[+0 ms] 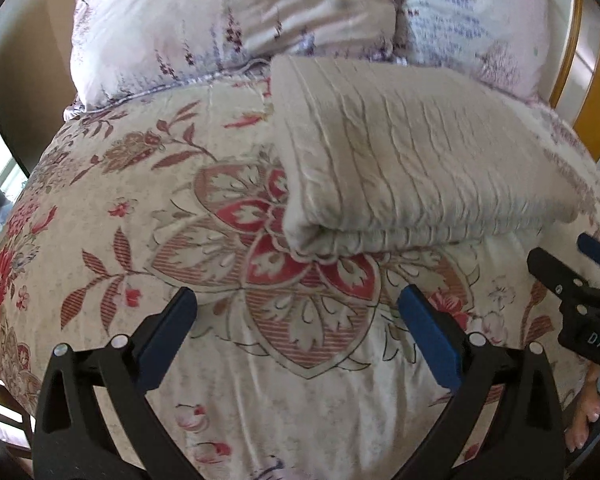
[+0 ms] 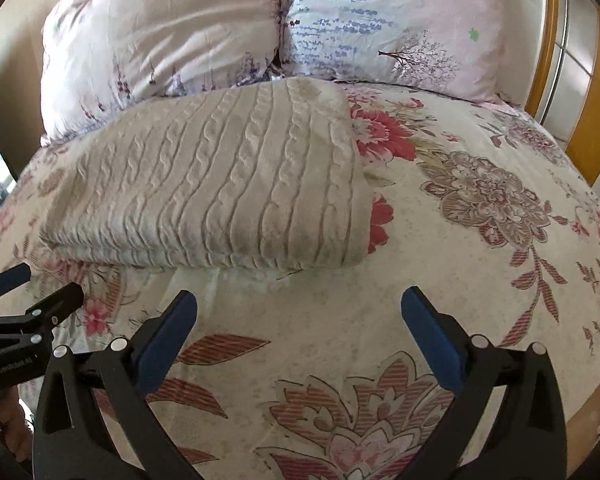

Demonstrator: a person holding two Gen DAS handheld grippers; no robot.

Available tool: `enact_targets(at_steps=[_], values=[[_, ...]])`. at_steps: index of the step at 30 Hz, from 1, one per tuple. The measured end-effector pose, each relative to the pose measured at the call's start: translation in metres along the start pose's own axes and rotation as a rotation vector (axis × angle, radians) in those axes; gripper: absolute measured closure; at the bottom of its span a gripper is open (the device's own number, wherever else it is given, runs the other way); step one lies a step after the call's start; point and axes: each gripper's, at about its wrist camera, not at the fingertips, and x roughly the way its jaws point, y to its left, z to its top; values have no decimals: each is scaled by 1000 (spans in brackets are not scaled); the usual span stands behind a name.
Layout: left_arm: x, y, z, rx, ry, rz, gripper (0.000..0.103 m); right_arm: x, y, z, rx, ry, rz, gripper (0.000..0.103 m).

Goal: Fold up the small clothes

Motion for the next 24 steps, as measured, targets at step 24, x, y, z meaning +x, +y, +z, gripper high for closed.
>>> enact_targets(at_steps=[24], values=[[0, -1, -1, -21, -16, -12, 2, 5, 0, -4, 1, 16, -5, 1]])
